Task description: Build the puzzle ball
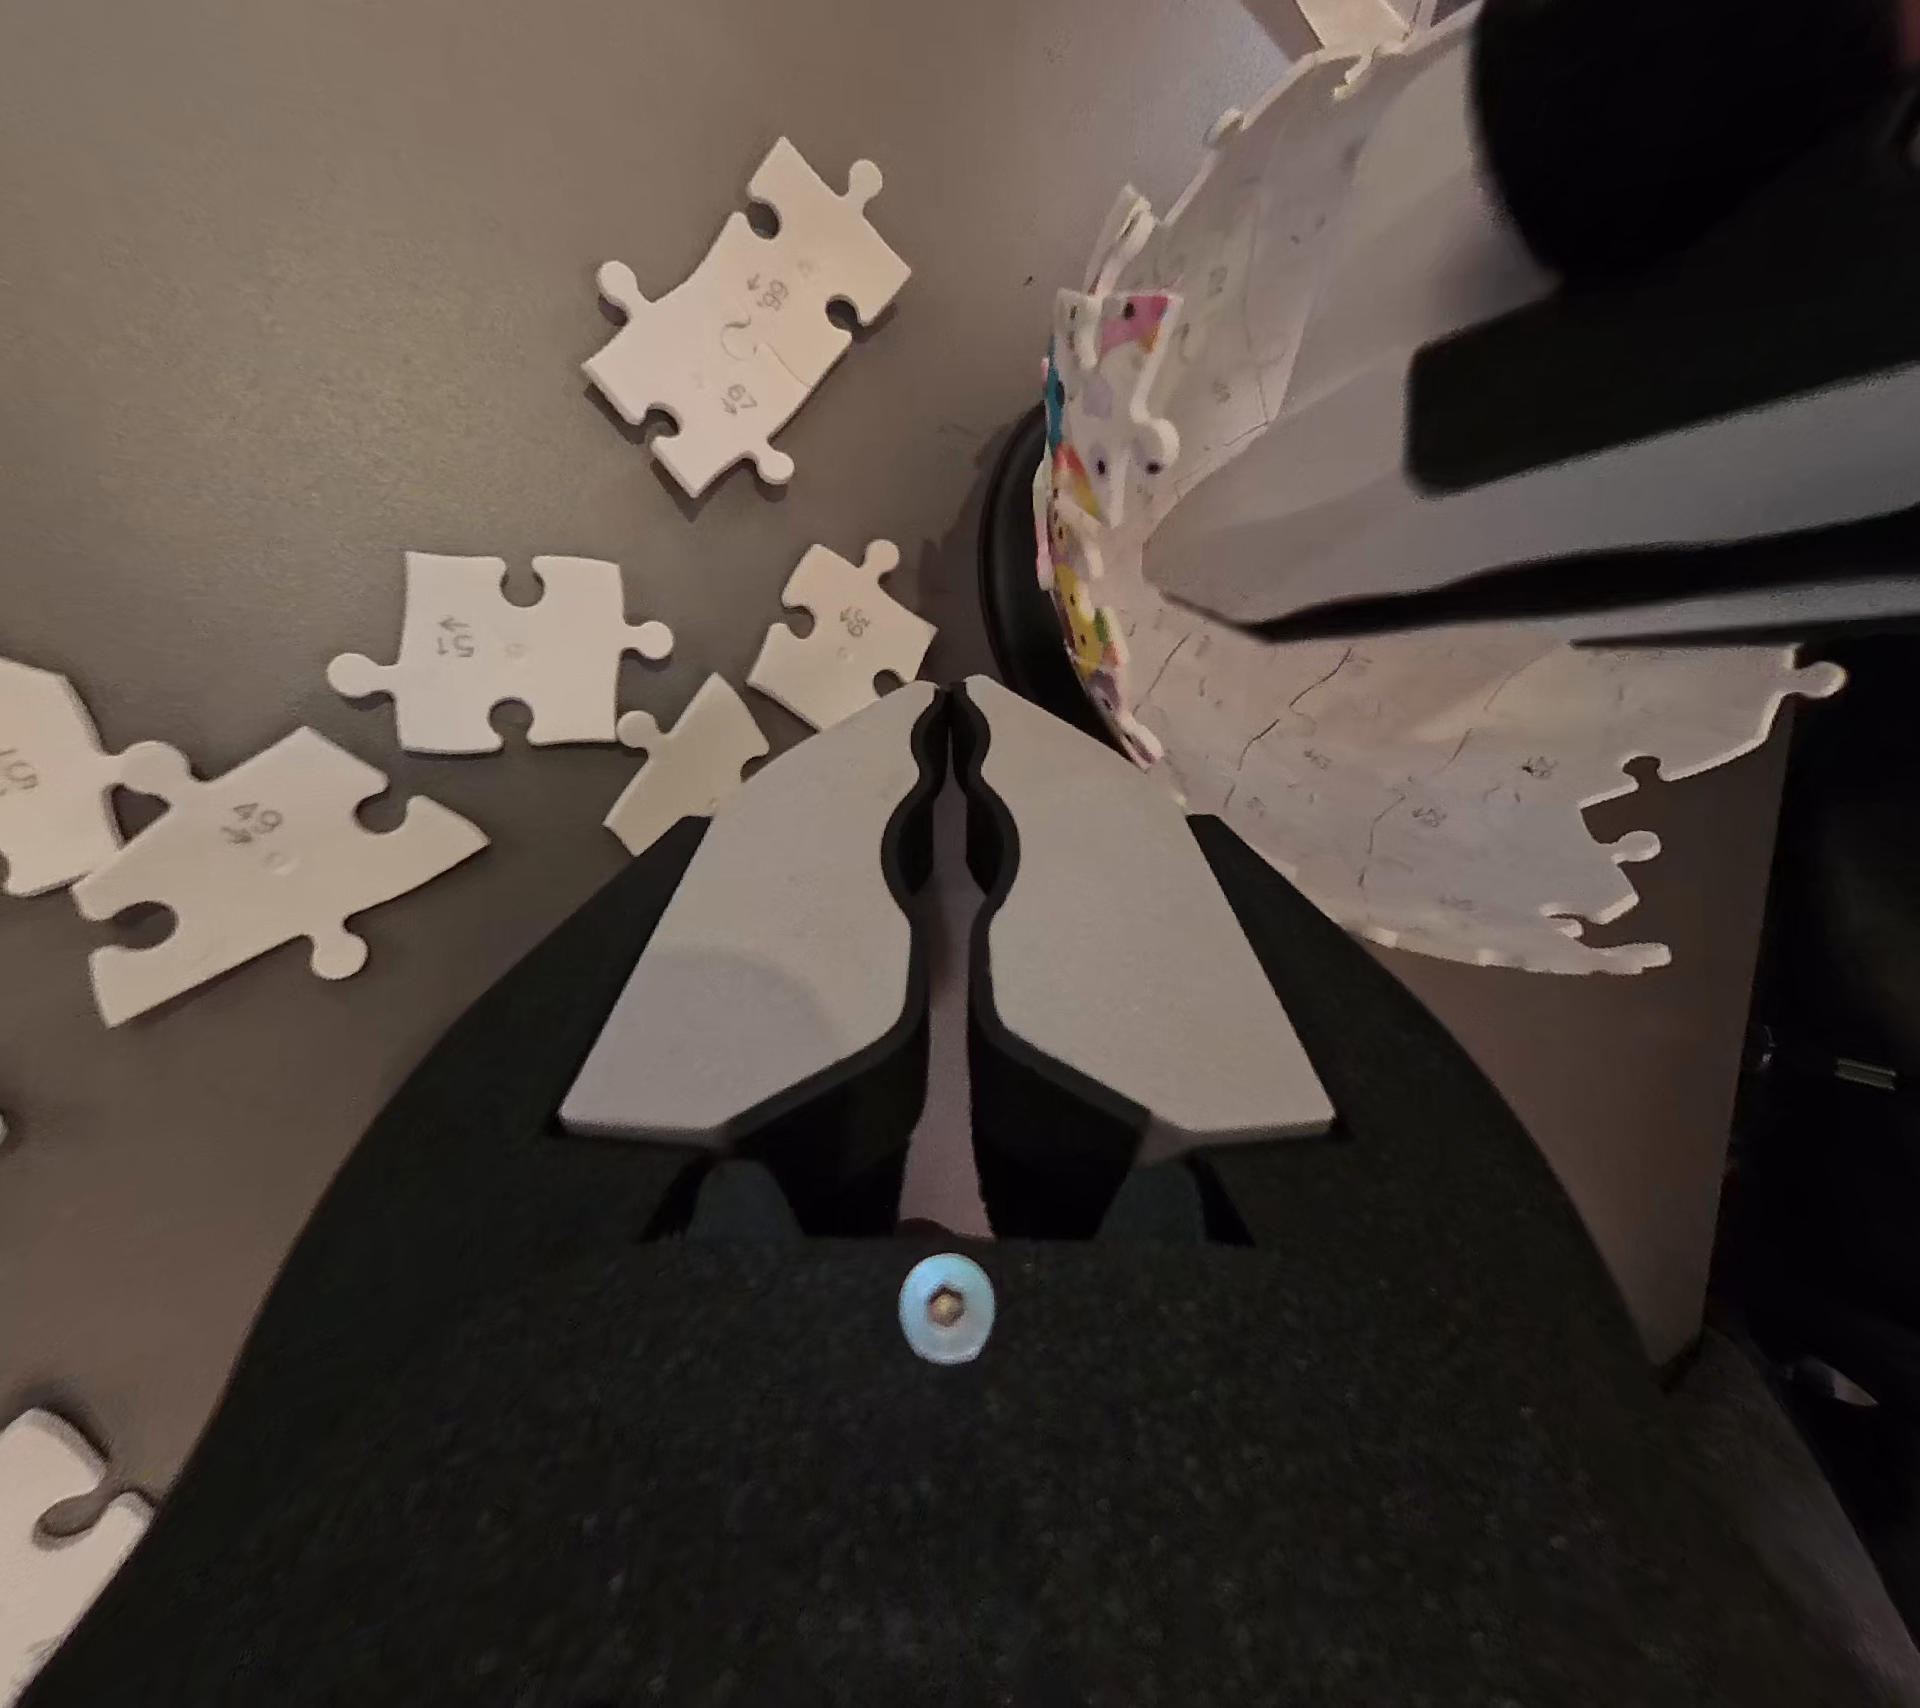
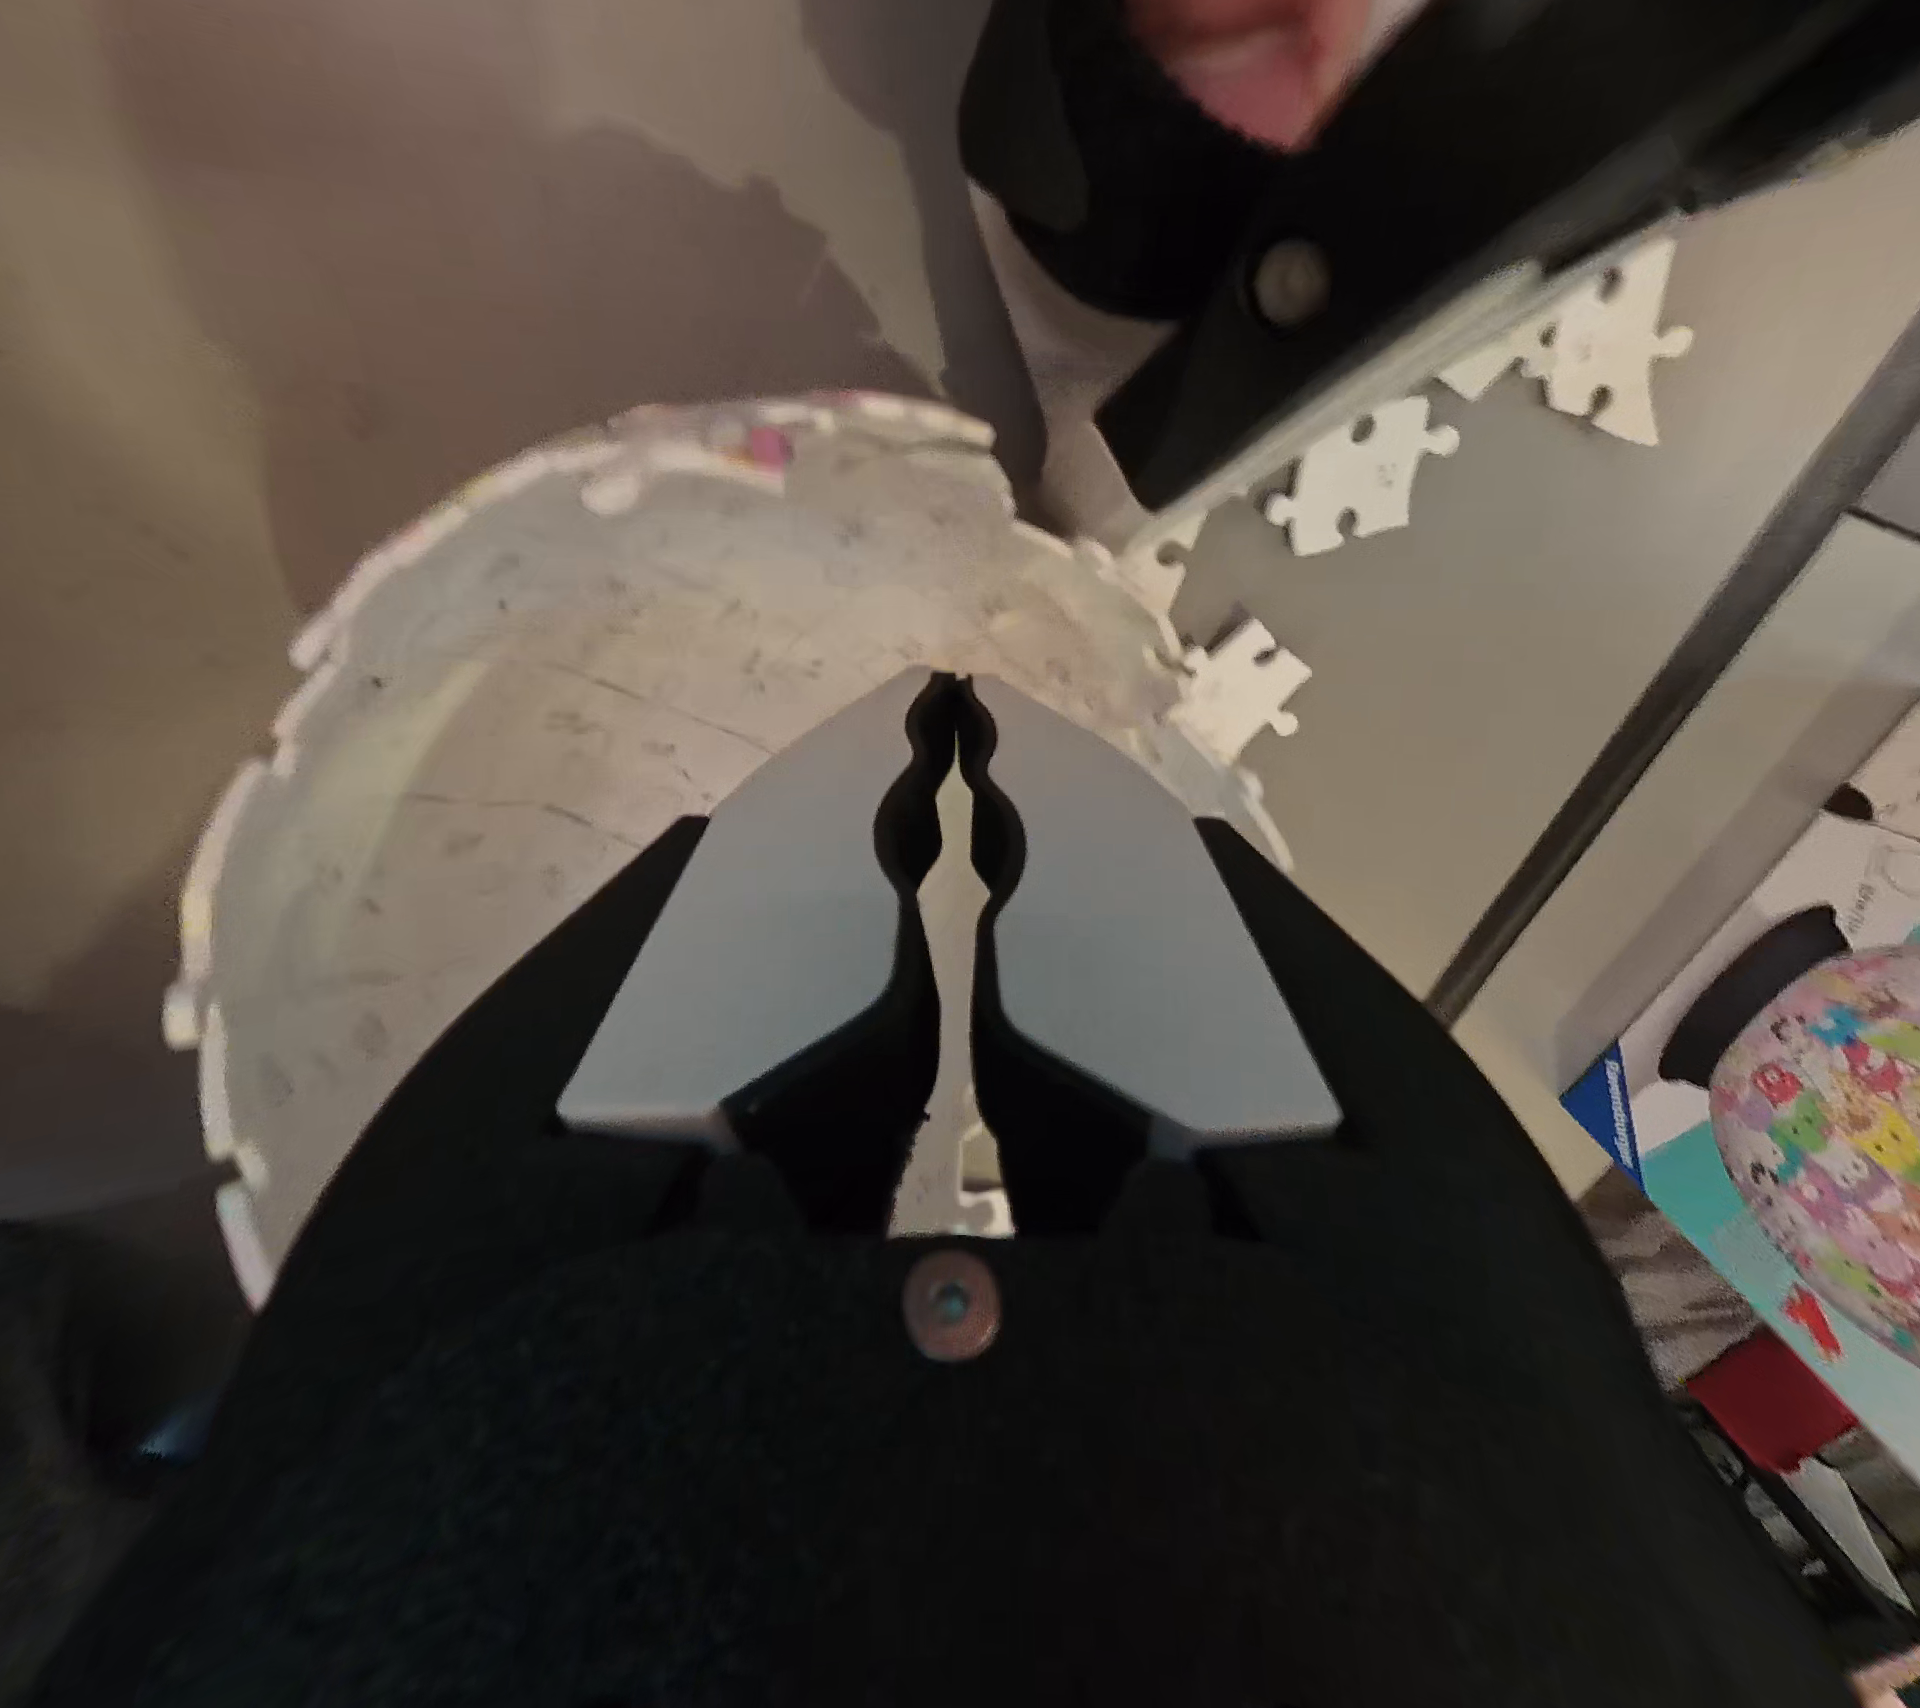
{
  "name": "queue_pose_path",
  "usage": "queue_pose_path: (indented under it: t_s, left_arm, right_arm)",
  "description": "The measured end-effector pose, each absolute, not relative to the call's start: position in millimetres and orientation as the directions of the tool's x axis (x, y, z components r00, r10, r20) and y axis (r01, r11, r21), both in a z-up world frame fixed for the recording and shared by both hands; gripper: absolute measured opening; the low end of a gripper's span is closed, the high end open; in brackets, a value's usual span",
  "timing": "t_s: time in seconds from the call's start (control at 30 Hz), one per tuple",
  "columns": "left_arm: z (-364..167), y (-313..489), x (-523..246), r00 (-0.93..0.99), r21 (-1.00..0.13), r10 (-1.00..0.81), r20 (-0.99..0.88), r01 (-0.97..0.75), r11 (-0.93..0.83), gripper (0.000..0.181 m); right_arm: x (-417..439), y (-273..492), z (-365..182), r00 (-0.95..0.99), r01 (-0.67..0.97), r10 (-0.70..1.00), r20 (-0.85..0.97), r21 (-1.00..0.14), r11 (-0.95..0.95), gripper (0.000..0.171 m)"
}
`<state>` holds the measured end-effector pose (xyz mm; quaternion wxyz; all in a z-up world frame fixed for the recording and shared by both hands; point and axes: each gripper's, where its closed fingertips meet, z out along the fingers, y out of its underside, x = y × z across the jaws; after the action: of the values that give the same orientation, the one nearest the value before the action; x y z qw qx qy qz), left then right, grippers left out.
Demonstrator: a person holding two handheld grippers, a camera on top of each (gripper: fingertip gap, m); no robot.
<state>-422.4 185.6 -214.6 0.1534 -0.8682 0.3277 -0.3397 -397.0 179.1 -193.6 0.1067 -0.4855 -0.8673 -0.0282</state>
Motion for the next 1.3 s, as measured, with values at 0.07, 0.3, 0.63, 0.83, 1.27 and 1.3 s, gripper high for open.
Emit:
queue_pose_path:
  t_s: [0.07,0.3,0.63,0.83,1.27,1.3]
  left_arm:
    - [-216,185,-422,0.556,-0.485,-0.672,0.489,-0.467,-0.740,0.000]
    - [-216,185,-423,0.558,-0.482,-0.673,0.486,-0.472,-0.738,0.000]
    - [-177,226,-445,0.611,-0.738,-0.688,0.390,-0.239,-0.631,0.000]
    - [-155,241,-465,0.668,-0.873,-0.657,0.350,-0.023,-0.488,0.000]
    - [-146,240,-478,0.789,-0.927,-0.574,0.221,-0.013,-0.374,0.009]
    - [-145,239,-479,0.803,-0.930,-0.558,0.212,-0.009,-0.366,0.012]
  right_arm:
    - [-402,174,-203,-0.530,0.835,0.825,0.197,-0.049,0.548,0.000]
    - [-396,179,-184,-0.507,0.844,0.833,0.221,-0.071,0.532,0.000]
    - [-412,175,-206,-0.562,0.815,0.804,0.192,-0.037,0.578,0.000]
    - [-399,186,-181,-0.554,0.813,0.787,0.273,-0.029,0.582,0.000]
    - [-376,214,-47,0.107,0.301,0.980,0.166,-0.945,0.127,0.000]
    - [-367,213,-55,0.159,0.224,0.984,0.075,-0.974,0.038,0.000]
